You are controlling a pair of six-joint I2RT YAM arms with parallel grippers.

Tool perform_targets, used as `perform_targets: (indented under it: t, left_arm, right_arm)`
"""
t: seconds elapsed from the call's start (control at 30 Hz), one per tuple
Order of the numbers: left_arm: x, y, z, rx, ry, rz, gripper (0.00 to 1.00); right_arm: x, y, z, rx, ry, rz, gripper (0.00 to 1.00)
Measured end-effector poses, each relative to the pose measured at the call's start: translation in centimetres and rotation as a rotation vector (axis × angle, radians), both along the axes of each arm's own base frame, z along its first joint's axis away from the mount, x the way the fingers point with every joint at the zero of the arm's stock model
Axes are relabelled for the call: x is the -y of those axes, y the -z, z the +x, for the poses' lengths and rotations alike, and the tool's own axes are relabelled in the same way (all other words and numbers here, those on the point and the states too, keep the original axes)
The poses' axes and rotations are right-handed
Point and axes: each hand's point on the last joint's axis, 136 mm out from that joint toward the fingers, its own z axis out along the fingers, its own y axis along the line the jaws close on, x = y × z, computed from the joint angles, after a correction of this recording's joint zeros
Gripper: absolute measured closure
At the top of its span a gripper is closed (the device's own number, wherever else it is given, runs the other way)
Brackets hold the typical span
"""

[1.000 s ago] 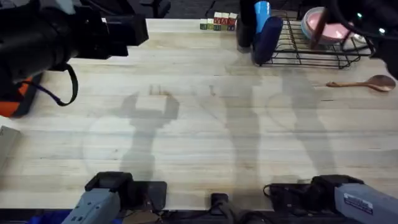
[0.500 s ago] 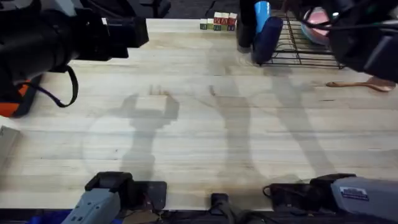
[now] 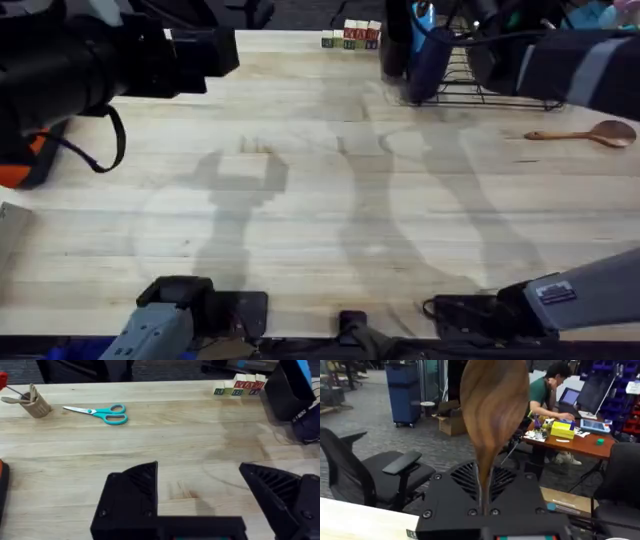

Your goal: Pick up the spoon on the table one by one and put them onto the rack

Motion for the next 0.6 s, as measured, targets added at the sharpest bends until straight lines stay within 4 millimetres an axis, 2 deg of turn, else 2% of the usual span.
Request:
perform_targets:
  t: [0.07,0.1,0.3,0.37,0.6]
  left_arm:
    - [0.0,0.0,0.0,0.0,0.0,0.0,0.007]
    - [0.0,0.0,0.0,0.0,0.0,0.0,0.007]
    - [0.0,0.1,0.1,-0.005,0.0,0.0,0.007]
    - [0.0,1.1,0.7,-0.041,0.0,0.0,0.007]
    - [0.0,1.3,0.7,-0.051,0.0,0.0,0.007]
  right_arm:
    - [-0.1,0.5,0.3,-0.004,0.0,-0.001,0.968]
    - [-0.2,1.8,0.8,-0.029,0.0,-0.006,0.968]
    - [-0.3,3.6,1.4,-0.064,-0.001,-0.011,0.968]
    - [-0.4,4.7,1.7,-0.09,-0.005,0.024,0.968]
    - [-0.9,5.2,1.8,-0.099,-0.03,0.037,0.968]
